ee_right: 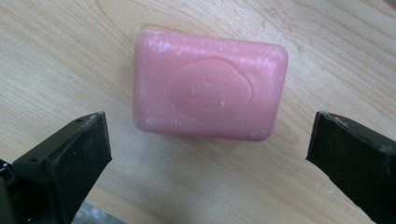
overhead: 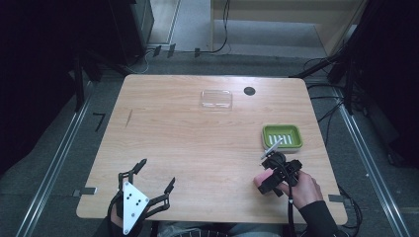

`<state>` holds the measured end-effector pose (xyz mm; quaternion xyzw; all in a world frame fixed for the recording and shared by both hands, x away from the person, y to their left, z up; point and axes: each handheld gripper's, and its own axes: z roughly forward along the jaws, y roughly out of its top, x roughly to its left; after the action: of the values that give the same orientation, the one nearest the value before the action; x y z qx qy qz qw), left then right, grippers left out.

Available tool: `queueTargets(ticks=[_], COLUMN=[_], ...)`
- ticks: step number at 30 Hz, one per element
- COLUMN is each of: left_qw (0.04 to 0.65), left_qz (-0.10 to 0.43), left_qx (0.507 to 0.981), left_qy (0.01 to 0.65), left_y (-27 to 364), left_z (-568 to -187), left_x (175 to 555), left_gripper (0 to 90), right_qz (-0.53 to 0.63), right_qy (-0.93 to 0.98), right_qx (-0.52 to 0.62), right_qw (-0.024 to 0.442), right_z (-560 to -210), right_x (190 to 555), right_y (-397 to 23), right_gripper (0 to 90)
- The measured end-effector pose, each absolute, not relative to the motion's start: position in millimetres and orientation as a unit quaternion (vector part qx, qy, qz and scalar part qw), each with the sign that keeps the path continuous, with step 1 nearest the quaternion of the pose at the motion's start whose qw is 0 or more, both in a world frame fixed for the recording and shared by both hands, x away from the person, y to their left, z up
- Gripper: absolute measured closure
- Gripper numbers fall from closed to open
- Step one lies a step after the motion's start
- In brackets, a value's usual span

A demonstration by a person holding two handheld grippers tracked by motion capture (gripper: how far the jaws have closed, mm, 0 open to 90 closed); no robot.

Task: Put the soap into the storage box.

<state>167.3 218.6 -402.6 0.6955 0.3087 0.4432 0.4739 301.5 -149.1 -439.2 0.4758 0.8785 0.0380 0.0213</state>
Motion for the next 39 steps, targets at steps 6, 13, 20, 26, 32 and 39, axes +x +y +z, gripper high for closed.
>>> queueTargets(ticks=[6, 13, 20, 26, 32, 39], left_qw=[0.474, 0.474, 0.475, 0.474, 0.475, 0.474], left_qz=[0.443, 0.443, 0.443, 0.443, 0.443, 0.444], left_qx=[0.695, 0.695, 0.695, 0.695, 0.695, 0.696], left_qy=[0.309, 0.309, 0.309, 0.309, 0.308, 0.308], left_y=[219, 219, 219, 219, 219, 219], left_z=[-403, -403, -403, -403, -403, -403], left_x=[167, 167, 167, 167, 167, 167], left_gripper=[13.1, 13.1, 13.1, 13.1, 13.1, 13.1], right_qz=[0.041, 0.034, 0.025, 0.025, 0.027, 0.025], right_qy=[0.876, 0.876, 0.875, 0.873, 0.874, 0.874], right_qx=[0.479, 0.481, 0.483, 0.487, 0.485, 0.484], right_qw=[0.021, 0.018, 0.019, 0.017, 0.013, 0.016], right_z=[-443, -452, -458, -462, -467, -471], right_x=[309, 316, 321, 323, 323, 323], right_y=[-146, -141, -136, -138, -138, -137], right_gripper=[0.0, 0.0, 0.0, 0.0, 0.0, 5.0])
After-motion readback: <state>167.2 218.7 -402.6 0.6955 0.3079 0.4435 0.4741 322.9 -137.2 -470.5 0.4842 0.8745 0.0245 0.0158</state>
